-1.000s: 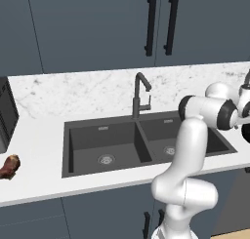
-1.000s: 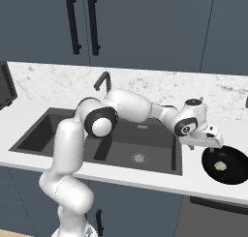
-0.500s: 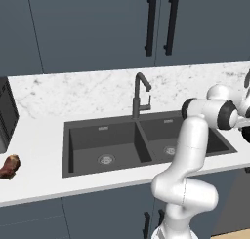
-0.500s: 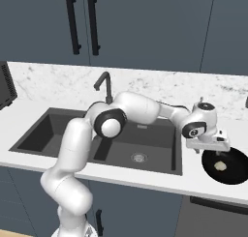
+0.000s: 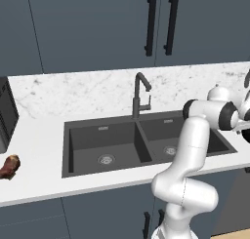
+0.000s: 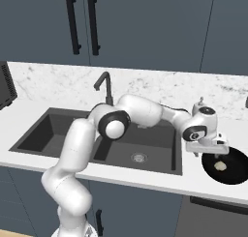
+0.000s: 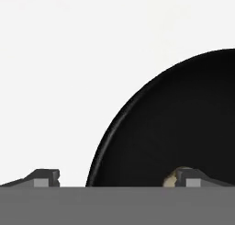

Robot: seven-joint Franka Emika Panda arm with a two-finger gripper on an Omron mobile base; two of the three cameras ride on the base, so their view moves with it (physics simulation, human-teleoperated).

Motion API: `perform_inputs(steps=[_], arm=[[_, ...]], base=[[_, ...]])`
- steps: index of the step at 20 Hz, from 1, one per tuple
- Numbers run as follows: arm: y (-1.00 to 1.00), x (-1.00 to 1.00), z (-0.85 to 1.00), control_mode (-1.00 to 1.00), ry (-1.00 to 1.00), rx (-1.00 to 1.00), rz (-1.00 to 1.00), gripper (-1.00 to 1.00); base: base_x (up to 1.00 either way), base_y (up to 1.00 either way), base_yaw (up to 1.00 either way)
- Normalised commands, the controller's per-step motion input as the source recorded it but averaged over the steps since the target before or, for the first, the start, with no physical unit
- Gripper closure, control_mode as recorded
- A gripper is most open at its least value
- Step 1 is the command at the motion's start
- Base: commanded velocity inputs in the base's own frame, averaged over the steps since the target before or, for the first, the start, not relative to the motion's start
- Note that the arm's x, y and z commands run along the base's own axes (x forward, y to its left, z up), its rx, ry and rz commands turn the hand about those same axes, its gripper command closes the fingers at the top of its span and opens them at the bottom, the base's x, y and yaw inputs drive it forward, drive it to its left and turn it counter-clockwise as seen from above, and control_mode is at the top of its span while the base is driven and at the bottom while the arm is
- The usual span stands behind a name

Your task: Pick the garlic from the sink and place it in the bowl. Then pick the bowl and place it in the microwave. Then close the microwave door and press the start button.

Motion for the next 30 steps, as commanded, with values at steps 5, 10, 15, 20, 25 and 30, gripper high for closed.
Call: perform_inputs(steps=[5, 10, 15, 20, 25, 30], arm=[[0.02, 0.14, -0.29, -1.0, 0.04, 0.0, 0.07, -1.0], [0.0, 0.15, -0.3, -1.0, 0.05, 0.0, 0.08, 1.0], [0.0, 0.04, -0.15, -1.0, 0.01, 0.0, 0.08, 1.0], [0.0, 0.0, 0.0, -1.0, 0.0, 0.0, 0.05, 1.0], [0.0, 0.0, 0.0, -1.0, 0.0, 0.0, 0.0, 1.0], [0.03, -0.26, 0.2, -1.0, -0.09, 0.0, 0.07, 1.0]], base=[[0.0, 0.0, 0.0], [0.0, 0.0, 0.0], [0.0, 0.0, 0.0], [0.0, 0.0, 0.0], [0.0, 0.0, 0.0], [0.0, 0.0, 0.0]])
